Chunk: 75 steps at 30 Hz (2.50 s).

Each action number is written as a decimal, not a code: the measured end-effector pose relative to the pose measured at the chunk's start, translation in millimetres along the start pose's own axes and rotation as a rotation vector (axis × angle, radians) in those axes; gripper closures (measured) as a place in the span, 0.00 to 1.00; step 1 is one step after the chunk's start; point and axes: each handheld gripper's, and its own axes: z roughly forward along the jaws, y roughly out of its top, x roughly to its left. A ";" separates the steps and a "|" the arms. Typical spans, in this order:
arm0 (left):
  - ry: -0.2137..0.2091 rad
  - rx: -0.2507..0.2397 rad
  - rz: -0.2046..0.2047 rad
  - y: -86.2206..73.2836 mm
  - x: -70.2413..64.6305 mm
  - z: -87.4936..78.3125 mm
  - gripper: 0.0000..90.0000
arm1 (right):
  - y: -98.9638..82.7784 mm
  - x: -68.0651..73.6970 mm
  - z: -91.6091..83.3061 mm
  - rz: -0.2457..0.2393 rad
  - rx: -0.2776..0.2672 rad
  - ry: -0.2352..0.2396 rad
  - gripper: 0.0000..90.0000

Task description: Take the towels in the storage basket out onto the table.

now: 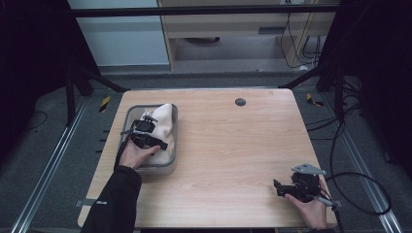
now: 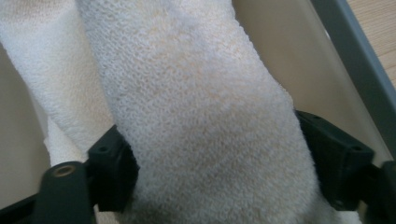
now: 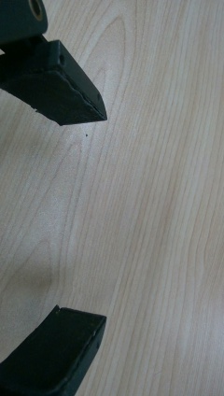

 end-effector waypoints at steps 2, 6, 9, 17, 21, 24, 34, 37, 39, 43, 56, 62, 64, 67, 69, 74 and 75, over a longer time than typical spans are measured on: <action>0.000 0.007 -0.005 -0.5 0.6 0.2 0.30 | 0.0 0.0 0.1 0.000 0.000 0.000 0.04; 0.005 0.014 -0.027 -0.8 1.9 0.0 0.43 | 0.0 0.2 -0.1 0.002 0.002 0.001 0.04; 0.003 0.014 -0.035 -1.0 2.9 -0.4 0.51 | -0.1 0.4 -0.2 0.003 0.003 0.002 0.05; -0.009 -0.011 -0.053 -3.7 6.5 -6.9 0.62 | -0.1 0.2 0.2 -0.002 0.005 0.004 0.05; -0.008 -0.033 -0.049 -5.4 6.7 -15.6 0.64 | -0.1 0.4 0.4 -0.003 0.006 0.004 0.05; -0.008 -0.051 -0.049 -4.4 8.2 -24.7 0.65 | -0.1 0.3 1.2 -0.008 0.007 0.000 0.05; -0.018 -0.142 -0.048 -0.6 10.9 -59.5 0.65 | 0.1 0.5 0.9 -0.012 0.006 0.000 0.05; -0.030 -0.168 -0.046 0.2 9.8 -69.8 0.65 | 0.1 0.8 0.9 -0.012 0.006 0.002 0.05; -0.042 -0.195 -0.041 1.1 9.0 -79.2 0.65 | 0.1 0.8 0.9 -0.012 0.006 0.002 0.05; -0.050 -0.228 -0.032 3.1 7.7 -95.6 0.65 | 0.1 0.6 1.0 -0.013 0.006 0.001 0.05; -0.058 -0.331 -0.007 7.9 1.8 -139.4 0.66 | 0.1 1.0 0.9 -0.012 0.006 0.002 0.05; -0.058 -0.355 0.000 11.4 0.6 -153.2 0.66 | 0.1 0.7 0.8 -0.015 0.005 0.002 0.05; -0.058 -0.358 0.001 11.9 0.8 -155.2 0.66 | 0.1 0.8 0.9 -0.013 0.006 0.003 0.05; -0.058 -0.366 0.000 12.5 1.3 -159.5 0.66 | 0.1 0.7 0.9 -0.015 0.006 0.002 0.05; -0.061 -0.374 0.000 12.9 2.2 -164.3 0.66 | 0.1 0.8 1.2 -0.014 0.008 0.002 0.05; -0.066 -0.383 -0.003 13.3 3.6 -173.8 0.66 | 0.2 0.9 0.9 -0.010 0.008 0.003 0.05; -0.066 -0.385 -0.003 13.4 3.8 -174.9 0.66 | 0.1 0.7 1.0 -0.014 0.007 0.001 0.05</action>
